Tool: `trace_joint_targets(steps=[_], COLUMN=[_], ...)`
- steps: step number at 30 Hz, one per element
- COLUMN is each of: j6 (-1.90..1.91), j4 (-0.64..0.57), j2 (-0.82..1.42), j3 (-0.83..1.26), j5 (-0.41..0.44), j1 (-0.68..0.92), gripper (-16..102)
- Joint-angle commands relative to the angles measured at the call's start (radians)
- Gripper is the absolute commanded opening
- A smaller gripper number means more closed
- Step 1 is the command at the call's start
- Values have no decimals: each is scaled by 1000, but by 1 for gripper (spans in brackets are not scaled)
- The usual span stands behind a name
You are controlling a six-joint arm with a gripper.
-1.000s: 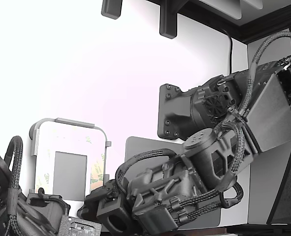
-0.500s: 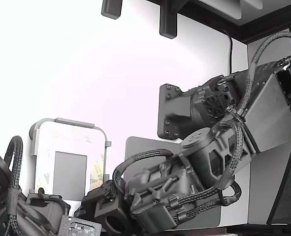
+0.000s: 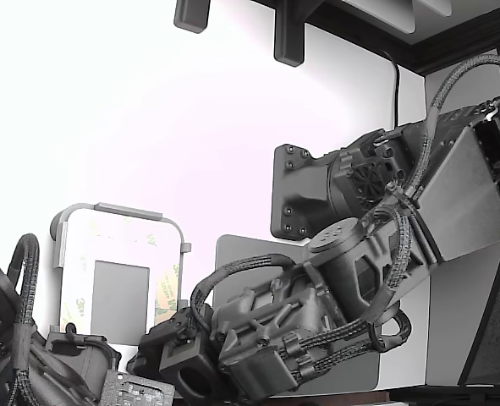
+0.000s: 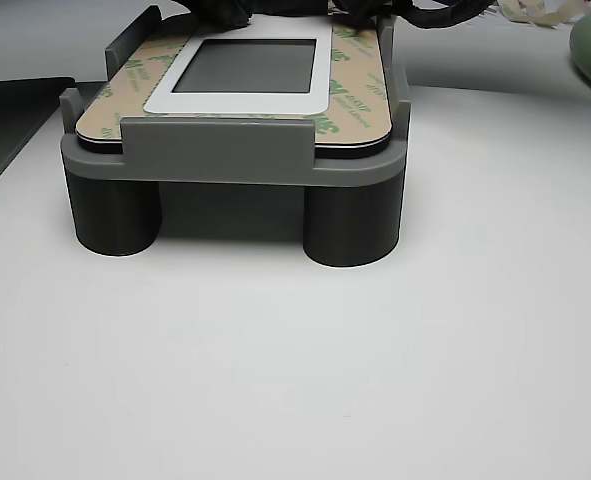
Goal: Peel off protective film from adhesive tape.
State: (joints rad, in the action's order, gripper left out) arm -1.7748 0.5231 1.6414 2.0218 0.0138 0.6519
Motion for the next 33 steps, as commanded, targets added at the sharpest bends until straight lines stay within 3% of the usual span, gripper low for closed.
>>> trace_joint_targets(steps=[1,33], j6=[5,34], j4=[9,37], j2=[23,44], j3=[-31,-44], j5=[5,31], j1=[-6,26], gripper=[-11,-11])
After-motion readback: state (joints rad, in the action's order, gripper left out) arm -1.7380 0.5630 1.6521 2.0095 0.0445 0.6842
